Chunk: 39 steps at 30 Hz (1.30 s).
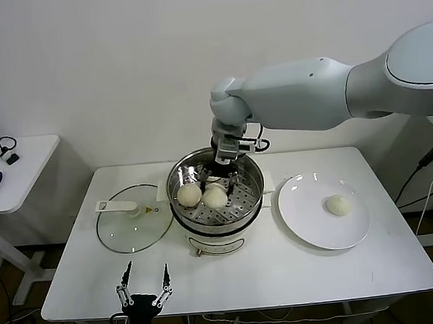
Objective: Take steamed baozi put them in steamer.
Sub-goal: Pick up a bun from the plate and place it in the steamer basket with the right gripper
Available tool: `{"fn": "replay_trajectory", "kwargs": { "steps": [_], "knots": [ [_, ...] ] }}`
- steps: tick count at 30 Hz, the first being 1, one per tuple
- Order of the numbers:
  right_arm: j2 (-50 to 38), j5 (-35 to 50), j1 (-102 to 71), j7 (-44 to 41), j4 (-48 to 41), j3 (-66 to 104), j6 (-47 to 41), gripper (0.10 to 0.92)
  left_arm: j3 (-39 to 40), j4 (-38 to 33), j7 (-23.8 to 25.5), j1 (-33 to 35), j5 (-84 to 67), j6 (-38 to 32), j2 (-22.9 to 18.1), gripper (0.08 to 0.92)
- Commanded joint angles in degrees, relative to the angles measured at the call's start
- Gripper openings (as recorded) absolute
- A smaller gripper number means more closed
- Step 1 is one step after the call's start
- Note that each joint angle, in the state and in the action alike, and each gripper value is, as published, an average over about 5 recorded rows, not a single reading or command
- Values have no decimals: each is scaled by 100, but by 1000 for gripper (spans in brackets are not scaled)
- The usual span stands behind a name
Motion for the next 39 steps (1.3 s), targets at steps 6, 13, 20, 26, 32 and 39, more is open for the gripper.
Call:
{"fn": "replay_trajectory", "kwargs": {
  "steps": [6, 13, 20, 26, 32, 39],
  "knots": [
    [90, -137, -191, 32, 8, -122, 100, 653, 6, 36, -7, -23, -35, -12, -280, 823],
    [159, -150, -310, 31, -42, -145, 80, 653, -9, 50, -8, -28, -58, -19, -280, 823],
    [204, -144, -379, 34, -101, -154, 69, 653, -20, 66, -6, -52, -81, -21, -280, 823],
    [207, -26, -404, 76, -168, -130, 83, 697, -18, 71, -5, -71, -83, -14, -280, 823],
    [120, 79, -236, 44, -206, -121, 163, 814, -7, 63, -3, -75, -66, -1, -280, 823],
    [-218, 406, 105, -155, -168, -264, 80, 823, 2, 34, -2, -57, -34, 3, -280, 823]
  ]
}}
